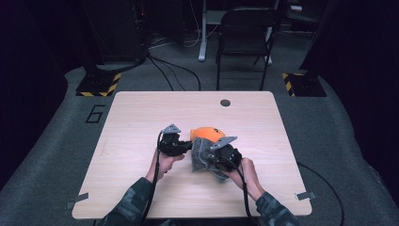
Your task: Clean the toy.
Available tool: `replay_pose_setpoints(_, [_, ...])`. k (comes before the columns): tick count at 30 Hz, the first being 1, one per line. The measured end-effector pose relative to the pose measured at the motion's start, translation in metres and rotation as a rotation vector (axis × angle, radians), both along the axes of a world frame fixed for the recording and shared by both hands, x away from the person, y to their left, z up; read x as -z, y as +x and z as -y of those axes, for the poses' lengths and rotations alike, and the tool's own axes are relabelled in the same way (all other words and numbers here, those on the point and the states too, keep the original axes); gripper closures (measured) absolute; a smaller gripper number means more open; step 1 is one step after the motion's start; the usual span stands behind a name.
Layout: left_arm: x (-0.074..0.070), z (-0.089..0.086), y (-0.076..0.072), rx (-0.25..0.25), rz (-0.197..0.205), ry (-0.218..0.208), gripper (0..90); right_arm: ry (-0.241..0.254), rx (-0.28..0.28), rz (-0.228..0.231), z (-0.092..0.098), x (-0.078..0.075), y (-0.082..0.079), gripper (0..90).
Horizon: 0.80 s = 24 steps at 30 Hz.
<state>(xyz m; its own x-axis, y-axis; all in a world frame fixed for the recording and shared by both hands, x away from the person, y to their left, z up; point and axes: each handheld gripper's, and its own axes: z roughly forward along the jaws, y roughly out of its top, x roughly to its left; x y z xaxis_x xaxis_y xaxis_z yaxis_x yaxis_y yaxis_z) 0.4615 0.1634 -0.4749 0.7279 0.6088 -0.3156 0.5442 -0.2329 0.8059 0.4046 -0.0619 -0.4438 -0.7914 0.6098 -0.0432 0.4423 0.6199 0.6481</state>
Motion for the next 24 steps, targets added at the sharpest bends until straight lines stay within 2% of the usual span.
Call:
replay_pose_setpoints(4, [0.001,-0.001,0.001,0.000,-0.004,0.001,81.5,-0.006,-0.022,-0.003,-0.019,0.011,0.005,79.1])
replay_pose_setpoints(7, [0.001,-0.001,0.000,0.003,-0.007,0.000,81.5,-0.008,-0.016,-0.023,-0.019,0.016,0.011,79.3])
replay_pose_setpoints(17, [0.001,-0.001,0.001,0.011,-0.002,0.000,81.5,-0.029,0.036,-0.072,0.013,0.021,0.016,79.2])
replay_pose_setpoints(24, [0.001,0.000,0.001,0.017,-0.003,-0.002,81.5,-0.035,0.114,-0.099,0.041,0.025,0.026,79.2])
